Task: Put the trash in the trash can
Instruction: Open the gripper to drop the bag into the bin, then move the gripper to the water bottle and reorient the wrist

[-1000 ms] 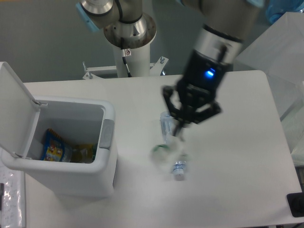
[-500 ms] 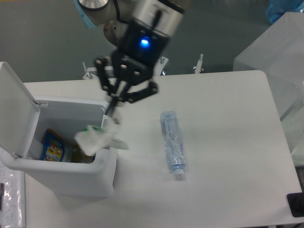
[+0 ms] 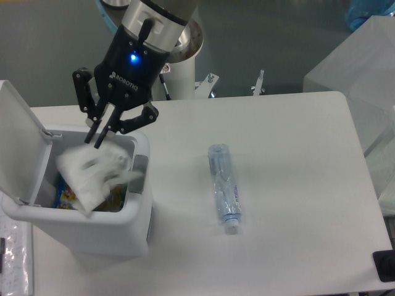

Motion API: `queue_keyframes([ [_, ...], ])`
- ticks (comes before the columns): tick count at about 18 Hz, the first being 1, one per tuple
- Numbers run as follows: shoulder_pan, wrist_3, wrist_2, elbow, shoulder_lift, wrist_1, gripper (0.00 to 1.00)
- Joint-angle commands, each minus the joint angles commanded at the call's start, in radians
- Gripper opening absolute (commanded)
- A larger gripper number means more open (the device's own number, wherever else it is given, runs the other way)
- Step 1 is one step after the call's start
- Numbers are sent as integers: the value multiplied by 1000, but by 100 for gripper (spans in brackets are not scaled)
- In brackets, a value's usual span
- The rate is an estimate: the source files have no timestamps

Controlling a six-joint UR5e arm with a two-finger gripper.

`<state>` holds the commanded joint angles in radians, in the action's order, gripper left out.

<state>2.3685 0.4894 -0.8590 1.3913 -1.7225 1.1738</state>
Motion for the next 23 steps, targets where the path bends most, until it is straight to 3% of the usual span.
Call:
queue_keyframes([
  [3,15,0,-43,-17,-54,-19,100],
  [7,155,-8,-66,-26,-109,-23,100],
  [12,245,-9,-75,-55,-169,-29,100],
  [14,256,-9,-113,-49,-199,-28,100],
  [17,252,-9,-266,-20,-227,-20,100],
  [21,238,-2,-376,-28,-291,-13,100],
  [23,229,2,-409,-58,-325,41,100],
])
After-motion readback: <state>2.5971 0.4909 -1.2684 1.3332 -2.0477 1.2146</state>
